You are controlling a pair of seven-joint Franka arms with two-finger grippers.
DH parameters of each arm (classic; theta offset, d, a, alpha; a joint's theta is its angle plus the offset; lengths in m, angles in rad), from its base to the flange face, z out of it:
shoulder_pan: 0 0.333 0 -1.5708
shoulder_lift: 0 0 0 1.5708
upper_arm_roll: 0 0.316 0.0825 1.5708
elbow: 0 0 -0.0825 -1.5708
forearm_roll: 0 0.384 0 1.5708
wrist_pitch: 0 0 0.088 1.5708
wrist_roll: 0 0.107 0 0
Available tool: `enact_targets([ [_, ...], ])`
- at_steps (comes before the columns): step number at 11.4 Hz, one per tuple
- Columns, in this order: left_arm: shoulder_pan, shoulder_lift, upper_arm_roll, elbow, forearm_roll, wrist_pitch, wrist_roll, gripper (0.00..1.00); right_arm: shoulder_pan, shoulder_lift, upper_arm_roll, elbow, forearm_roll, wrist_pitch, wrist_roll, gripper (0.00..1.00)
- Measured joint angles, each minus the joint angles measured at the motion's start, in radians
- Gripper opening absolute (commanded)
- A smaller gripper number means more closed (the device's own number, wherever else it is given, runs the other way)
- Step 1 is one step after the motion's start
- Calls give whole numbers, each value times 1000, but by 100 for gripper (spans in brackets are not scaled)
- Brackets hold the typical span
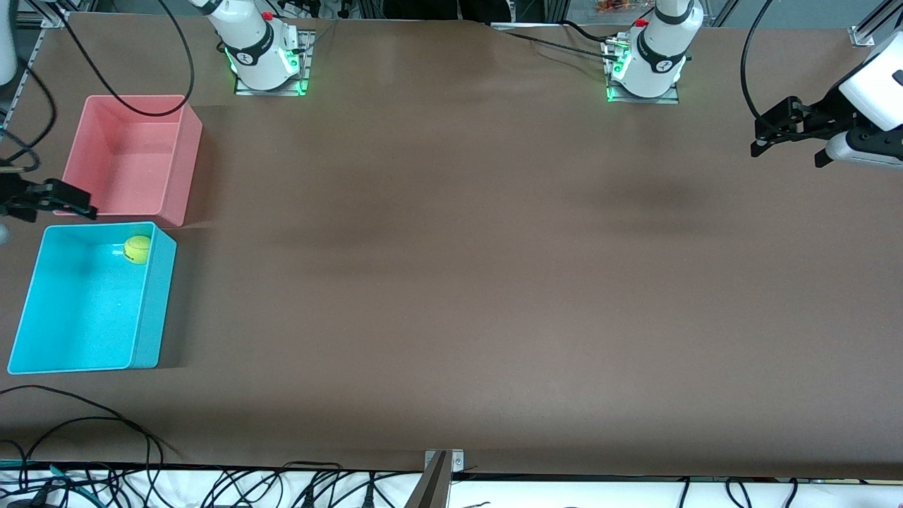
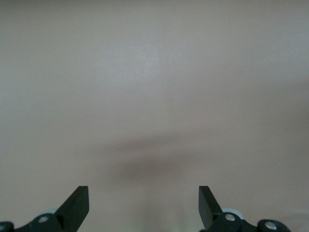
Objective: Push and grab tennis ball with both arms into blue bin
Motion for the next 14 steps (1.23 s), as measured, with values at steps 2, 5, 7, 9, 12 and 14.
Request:
enact_targets([
  [2, 6, 0, 2, 0, 0, 0, 0, 100, 25, -69, 2, -62, 0, 30, 73, 100],
  [5, 8, 0, 3, 0, 0, 0, 0, 100, 22, -190, -3, -161, 0, 37, 76, 100],
  [7, 8, 0, 4, 0, 0, 0, 0, 100, 21, -211, -4, -173, 0, 26, 76, 100],
  [9, 9, 0, 6, 0, 0, 0, 0, 100, 21, -210, 0, -175, 2, 7, 76, 100],
  [12, 9, 0, 6, 0, 0, 0, 0, 100, 22, -213, 3, -175, 3, 4, 63, 100],
  [14, 9, 0, 6, 0, 0, 0, -1, 100, 21, -214, 3, -173, 3, 4, 3, 100],
])
